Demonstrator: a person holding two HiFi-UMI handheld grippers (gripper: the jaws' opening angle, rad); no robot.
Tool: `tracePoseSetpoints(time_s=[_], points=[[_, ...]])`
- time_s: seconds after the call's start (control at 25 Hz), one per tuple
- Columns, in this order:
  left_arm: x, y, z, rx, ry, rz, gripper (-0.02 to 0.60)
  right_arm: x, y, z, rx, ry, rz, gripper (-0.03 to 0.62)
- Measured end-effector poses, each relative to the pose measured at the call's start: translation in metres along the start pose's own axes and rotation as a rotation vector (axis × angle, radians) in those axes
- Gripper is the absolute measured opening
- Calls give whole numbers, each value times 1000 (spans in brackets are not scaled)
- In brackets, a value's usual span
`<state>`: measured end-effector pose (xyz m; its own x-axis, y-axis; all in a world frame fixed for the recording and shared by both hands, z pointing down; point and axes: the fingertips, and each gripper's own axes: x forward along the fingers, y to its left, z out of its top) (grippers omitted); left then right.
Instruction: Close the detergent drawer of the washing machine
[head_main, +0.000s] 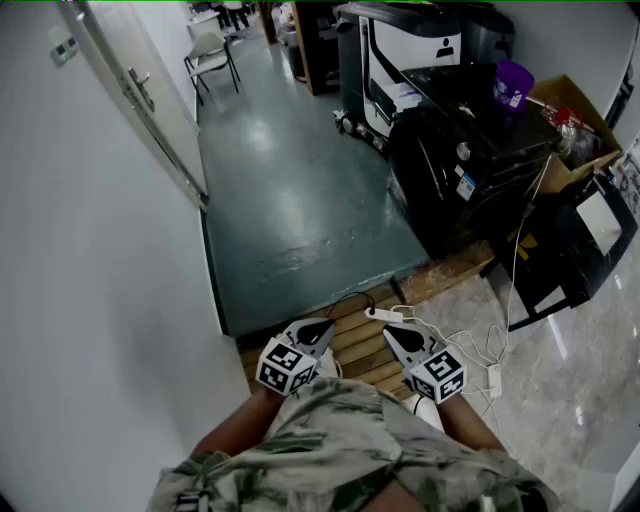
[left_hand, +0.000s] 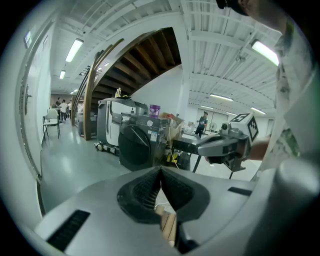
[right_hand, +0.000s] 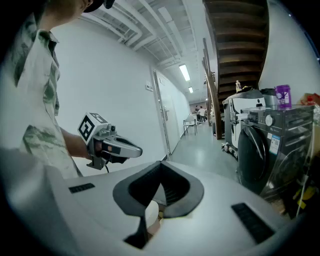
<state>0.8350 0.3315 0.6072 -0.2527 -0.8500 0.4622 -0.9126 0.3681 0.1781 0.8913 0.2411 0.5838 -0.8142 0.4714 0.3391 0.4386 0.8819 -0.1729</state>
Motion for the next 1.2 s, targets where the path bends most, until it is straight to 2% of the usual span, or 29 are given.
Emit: tracePoseSetpoints(time_s=[0.32, 0.64, 0.72, 0.76, 1.0, 1.2], points=[[10, 30, 1, -8, -6, 8, 25, 32, -14, 6, -18, 20, 9, 20], [29, 93, 7, -33, -17, 21, 25, 88, -38, 25, -68, 12, 30, 26], [35, 117, 11, -39, -20, 21, 25, 109, -49, 33, -64, 10, 18, 37], [38, 129, 14, -41, -25, 20, 25, 120, -55, 37, -61, 12, 10, 65], [49, 218, 54, -14, -36, -5, 25, 206, -89, 92, -57, 31, -30, 91], [16, 289, 108, 27, -33, -11, 25, 277, -87, 159, -41, 47, -26, 86]])
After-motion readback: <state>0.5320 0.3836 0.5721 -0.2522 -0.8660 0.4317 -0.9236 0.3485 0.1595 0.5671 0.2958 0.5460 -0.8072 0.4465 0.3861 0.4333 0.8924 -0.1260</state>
